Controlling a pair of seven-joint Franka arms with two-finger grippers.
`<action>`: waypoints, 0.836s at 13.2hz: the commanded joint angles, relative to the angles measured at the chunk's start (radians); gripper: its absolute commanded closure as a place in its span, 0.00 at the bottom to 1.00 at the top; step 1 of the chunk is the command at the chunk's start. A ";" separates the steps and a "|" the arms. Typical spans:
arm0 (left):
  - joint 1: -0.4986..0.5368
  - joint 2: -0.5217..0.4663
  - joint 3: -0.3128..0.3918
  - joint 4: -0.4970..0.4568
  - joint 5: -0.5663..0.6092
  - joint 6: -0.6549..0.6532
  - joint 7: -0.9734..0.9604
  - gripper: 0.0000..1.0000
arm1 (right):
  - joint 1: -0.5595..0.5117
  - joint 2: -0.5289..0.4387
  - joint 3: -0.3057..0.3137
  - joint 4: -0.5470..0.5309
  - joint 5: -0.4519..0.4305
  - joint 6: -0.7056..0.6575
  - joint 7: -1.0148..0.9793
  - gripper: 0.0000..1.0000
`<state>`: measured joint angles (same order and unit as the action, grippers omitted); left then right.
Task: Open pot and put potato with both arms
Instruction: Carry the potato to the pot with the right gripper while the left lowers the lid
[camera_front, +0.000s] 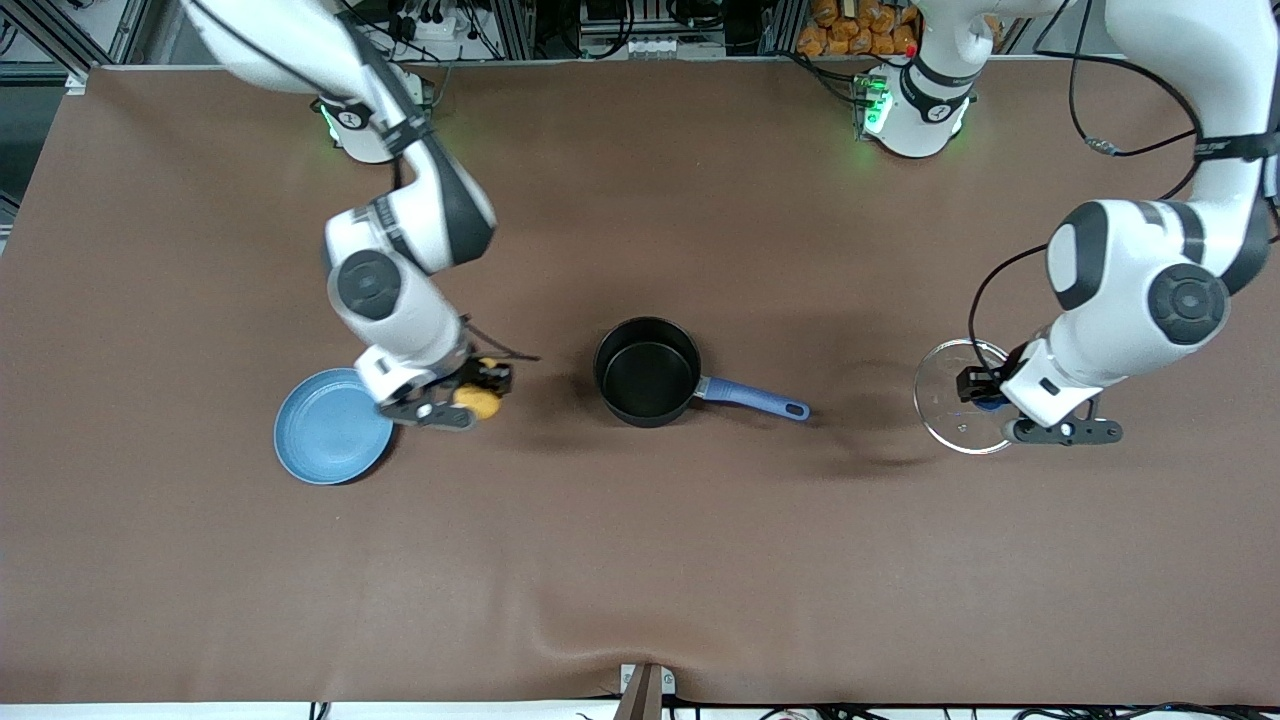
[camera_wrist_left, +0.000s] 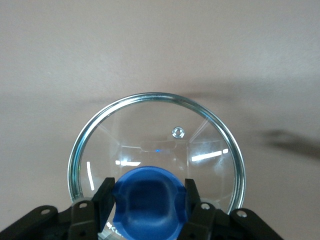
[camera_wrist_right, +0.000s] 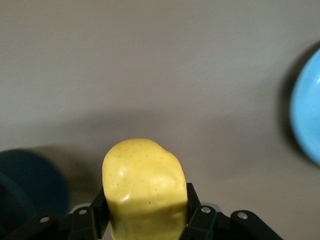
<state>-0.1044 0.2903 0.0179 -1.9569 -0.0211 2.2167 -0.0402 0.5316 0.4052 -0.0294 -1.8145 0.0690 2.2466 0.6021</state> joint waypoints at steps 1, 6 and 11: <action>-0.003 -0.031 -0.004 -0.126 -0.005 0.142 0.014 1.00 | 0.089 0.006 -0.014 0.046 0.009 0.002 0.073 0.79; -0.008 -0.004 -0.004 -0.267 0.042 0.348 0.017 1.00 | 0.205 0.082 -0.014 0.135 0.021 0.042 0.186 0.79; -0.006 0.046 -0.006 -0.263 0.064 0.373 0.017 1.00 | 0.261 0.208 -0.014 0.265 0.017 0.068 0.289 0.80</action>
<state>-0.1085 0.3307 0.0138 -2.2218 0.0217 2.5660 -0.0314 0.7636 0.5446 -0.0308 -1.6396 0.0777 2.3247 0.8464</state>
